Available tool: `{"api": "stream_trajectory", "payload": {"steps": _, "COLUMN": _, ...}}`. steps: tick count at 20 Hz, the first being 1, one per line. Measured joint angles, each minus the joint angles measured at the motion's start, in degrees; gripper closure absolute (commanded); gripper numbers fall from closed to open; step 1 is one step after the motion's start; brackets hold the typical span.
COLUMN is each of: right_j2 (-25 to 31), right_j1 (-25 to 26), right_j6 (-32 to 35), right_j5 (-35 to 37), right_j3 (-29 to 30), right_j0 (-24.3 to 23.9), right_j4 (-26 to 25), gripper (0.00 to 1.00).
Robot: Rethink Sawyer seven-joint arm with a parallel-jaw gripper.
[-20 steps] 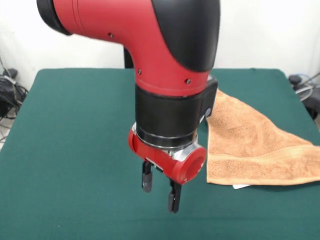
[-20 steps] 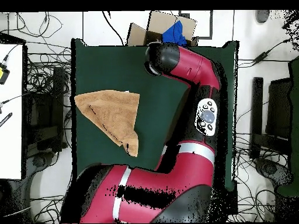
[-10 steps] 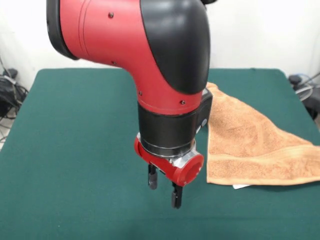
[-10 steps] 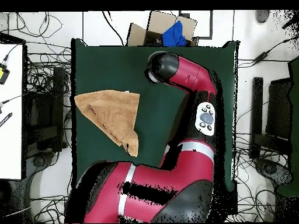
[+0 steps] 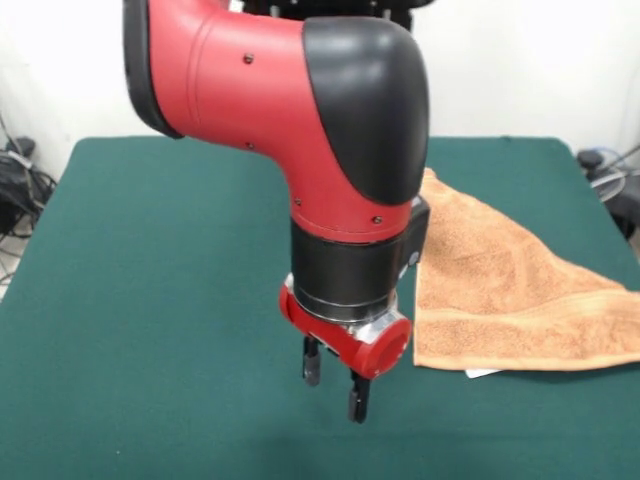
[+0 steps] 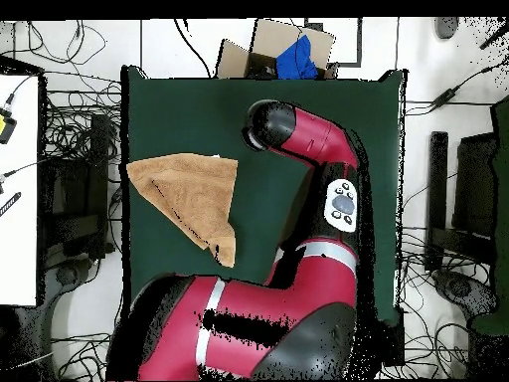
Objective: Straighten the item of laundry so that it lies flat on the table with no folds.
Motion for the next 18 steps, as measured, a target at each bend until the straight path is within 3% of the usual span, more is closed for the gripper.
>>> {"api": "stream_trajectory", "payload": {"steps": 18, "right_j2": 0.0, "right_j1": -5.6, "right_j6": 0.0, "right_j5": -3.4, "right_j3": 10.1, "right_j0": 5.8, "right_j4": 0.4, "gripper": 0.0}}
